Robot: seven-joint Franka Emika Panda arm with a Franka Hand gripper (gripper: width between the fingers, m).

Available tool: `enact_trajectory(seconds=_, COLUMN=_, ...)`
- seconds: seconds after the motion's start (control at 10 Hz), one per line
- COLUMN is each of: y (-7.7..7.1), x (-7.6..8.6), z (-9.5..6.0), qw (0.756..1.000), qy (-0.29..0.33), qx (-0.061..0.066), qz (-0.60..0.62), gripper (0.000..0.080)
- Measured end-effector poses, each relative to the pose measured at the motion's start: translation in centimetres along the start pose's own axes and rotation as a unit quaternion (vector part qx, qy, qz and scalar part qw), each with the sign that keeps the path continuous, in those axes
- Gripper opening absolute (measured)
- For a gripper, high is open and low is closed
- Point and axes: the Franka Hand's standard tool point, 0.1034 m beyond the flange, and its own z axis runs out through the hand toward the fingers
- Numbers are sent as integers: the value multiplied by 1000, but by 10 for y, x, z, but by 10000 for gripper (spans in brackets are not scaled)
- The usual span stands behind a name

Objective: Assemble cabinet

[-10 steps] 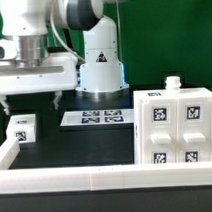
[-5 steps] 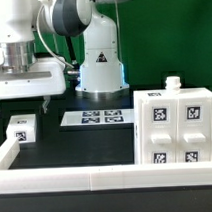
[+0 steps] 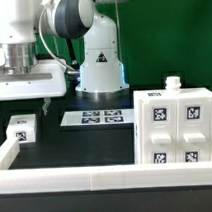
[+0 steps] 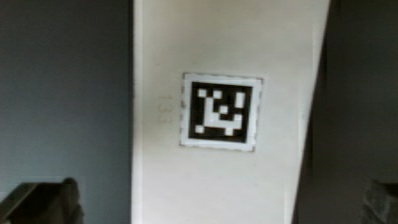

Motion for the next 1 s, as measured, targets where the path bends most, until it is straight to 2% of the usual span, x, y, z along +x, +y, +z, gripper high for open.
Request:
enact_trajectory(seconds=0.4, y=-12, x=-16, z=22, qw=1000, qy=-24, qx=12, qz=-2, gripper=797)
enact_trajectory(seconds=0.8, y=-6, x=-26, z=27, qw=1000, qy=-23, qx=10, qz=-12, gripper=797)
enact_trajectory(seconds=1.0, y=-6, x=-25, z=27, qw=1000, qy=-23, qx=9, qz=-13, gripper=558)
